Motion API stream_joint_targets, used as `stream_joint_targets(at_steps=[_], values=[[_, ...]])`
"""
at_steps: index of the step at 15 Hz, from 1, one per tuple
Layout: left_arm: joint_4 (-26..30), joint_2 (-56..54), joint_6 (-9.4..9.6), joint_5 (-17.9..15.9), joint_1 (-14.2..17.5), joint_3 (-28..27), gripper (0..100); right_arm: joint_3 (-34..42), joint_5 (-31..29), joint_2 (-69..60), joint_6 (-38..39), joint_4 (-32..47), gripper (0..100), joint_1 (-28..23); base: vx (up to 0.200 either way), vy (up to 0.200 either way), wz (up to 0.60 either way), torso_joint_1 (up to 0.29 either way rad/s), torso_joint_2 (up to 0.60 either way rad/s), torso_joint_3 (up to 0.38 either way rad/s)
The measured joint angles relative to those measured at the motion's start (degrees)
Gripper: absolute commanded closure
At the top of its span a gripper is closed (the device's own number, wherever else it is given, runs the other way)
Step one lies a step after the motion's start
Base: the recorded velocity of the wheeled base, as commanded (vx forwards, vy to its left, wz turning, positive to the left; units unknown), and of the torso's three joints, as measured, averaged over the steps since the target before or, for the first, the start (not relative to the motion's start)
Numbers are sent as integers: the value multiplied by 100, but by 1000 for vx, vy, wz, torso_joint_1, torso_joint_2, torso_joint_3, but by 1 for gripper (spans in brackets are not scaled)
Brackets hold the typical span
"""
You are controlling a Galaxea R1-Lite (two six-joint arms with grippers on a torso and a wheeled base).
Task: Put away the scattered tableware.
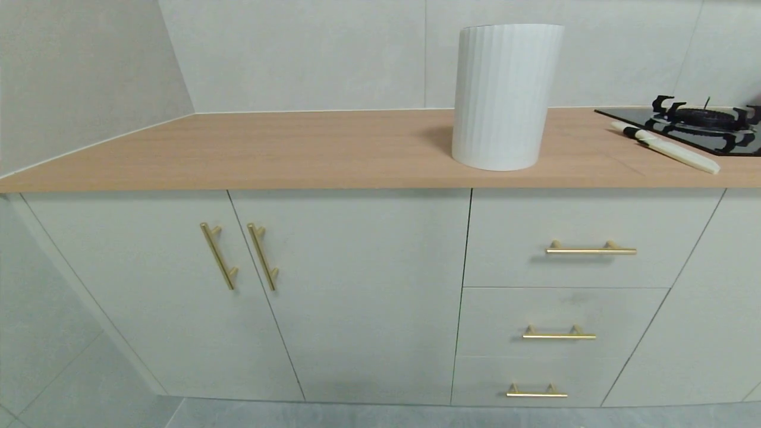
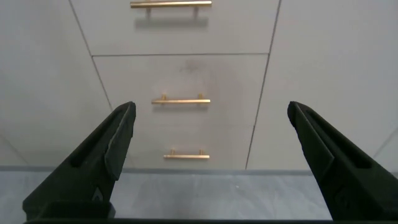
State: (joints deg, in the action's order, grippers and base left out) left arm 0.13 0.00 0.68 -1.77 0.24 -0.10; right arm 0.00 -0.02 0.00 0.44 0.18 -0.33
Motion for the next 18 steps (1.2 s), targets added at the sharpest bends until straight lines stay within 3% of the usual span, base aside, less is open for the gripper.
stream_joint_targets(at_steps=[6, 12, 15, 18], values=[[2, 0, -9, 2, 0, 0, 0, 0, -2, 0, 0, 0, 0, 0, 200, 0, 0, 5, 2, 4], [2, 0, -15, 0, -2, 0, 0, 0, -2, 0, 0, 0, 0, 0, 0, 0, 0, 0, 0, 0], [2, 0, -15, 2, 2, 0, 0, 0, 0, 0, 0, -2, 0, 0, 0, 0, -600, -1, 2, 4], [2, 0, -13, 0, -4, 0, 0, 0, 2, 0, 2, -2, 0, -2, 0, 0, 0, 0, 0, 0]])
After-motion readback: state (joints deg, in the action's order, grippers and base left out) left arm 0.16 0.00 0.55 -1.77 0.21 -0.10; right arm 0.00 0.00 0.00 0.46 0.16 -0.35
